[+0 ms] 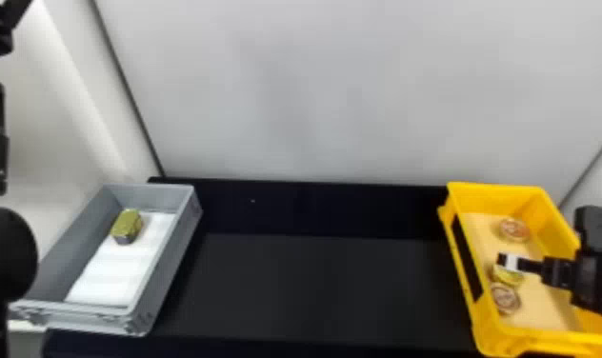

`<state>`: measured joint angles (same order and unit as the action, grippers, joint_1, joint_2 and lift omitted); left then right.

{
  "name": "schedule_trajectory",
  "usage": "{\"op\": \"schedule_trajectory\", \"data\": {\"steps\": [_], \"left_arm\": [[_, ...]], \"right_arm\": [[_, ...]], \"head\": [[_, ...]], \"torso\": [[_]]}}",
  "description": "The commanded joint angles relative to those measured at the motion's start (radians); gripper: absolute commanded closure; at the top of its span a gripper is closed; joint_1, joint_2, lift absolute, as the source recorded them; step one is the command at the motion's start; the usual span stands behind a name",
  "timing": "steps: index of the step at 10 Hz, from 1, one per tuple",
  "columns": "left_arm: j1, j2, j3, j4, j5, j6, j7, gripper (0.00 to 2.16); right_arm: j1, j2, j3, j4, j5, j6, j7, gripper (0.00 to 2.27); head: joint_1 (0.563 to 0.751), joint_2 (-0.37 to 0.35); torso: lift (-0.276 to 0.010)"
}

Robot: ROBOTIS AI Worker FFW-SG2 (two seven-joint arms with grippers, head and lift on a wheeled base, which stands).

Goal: Pick up the round yellow can and place it in the yellow rectangular box

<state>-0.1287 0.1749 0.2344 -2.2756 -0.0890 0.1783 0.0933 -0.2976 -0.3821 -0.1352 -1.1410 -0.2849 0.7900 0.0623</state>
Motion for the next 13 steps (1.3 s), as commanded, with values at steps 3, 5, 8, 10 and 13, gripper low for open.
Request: {"op": "schedule_trajectory", "data": {"steps": [3,5,8,10,13], "left_arm": [[0.003,-0.003,0.003,-0.002,-0.005,0.007,-0.001,0.03],[0.001,-0.005,0.003,-0.004,-0.006,0.01,-0.003,0.03],[0.003,-0.006,0.005,-0.004,-0.006,0.012,-0.003,0.03],[0.009,-0.008,0.016,-0.002,-0.006,0.009,-0.001,0.03],[0.018,-0.009,0.03,-0.004,-0.006,-0.005,0.0,0.03]], "right_arm": [[0.041,0.002,0.032,-0.479,0.033,0.014,-0.105,0.24],[0.028,0.022,0.086,-0.681,0.035,-0.039,-0.203,0.21],[-0.029,0.062,0.197,-0.872,0.176,-0.231,-0.279,0.19],[-0.08,0.129,0.206,-0.933,0.325,-0.322,-0.266,0.18],[-0.181,0.115,0.246,-0.974,0.385,-0.348,-0.303,0.18]], "head": [[0.694,0.054],[0.694,0.054],[0.694,0.054],[0.694,0.054],[0.694,0.054]], "torso": [[-0.003],[-0.003],[-0.003],[-0.003],[-0.003]]}}
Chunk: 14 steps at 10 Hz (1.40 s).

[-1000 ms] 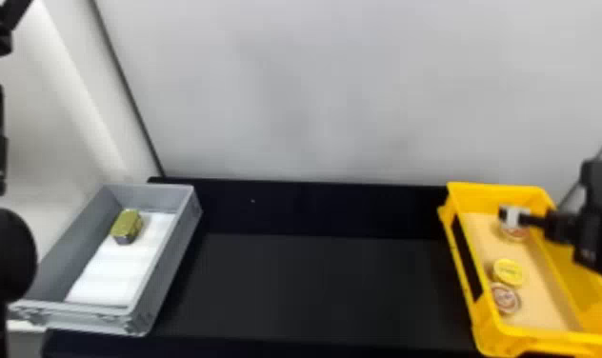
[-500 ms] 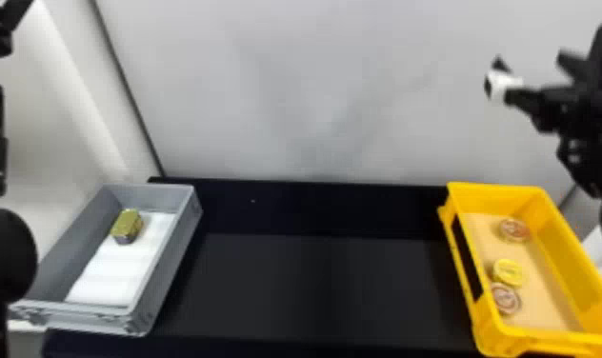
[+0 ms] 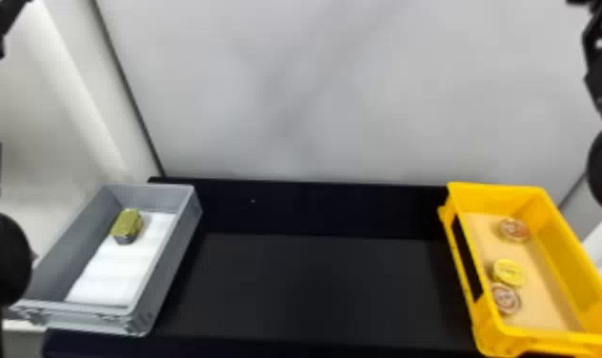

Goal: Pick up the round yellow can and place it in the yellow rectangular box

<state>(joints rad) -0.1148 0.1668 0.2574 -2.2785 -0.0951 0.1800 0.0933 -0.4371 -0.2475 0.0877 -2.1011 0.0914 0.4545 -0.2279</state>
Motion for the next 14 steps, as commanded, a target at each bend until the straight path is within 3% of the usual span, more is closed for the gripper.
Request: {"op": "schedule_trajectory", "data": {"steps": [1,14], "left_arm": [[0.006,-0.001,0.007,-0.001,0.0,-0.011,0.0,0.03],[0.006,0.002,0.007,-0.001,-0.001,-0.013,-0.007,0.03]], "right_arm": [[-0.051,-0.035,0.035,-0.033,0.008,-0.019,-0.038,0.19],[-0.081,-0.041,0.067,-0.079,0.054,0.034,-0.008,0.33]], "head": [[0.694,0.054],[0.694,0.054]], "torso": [[-0.003],[-0.003]]}}
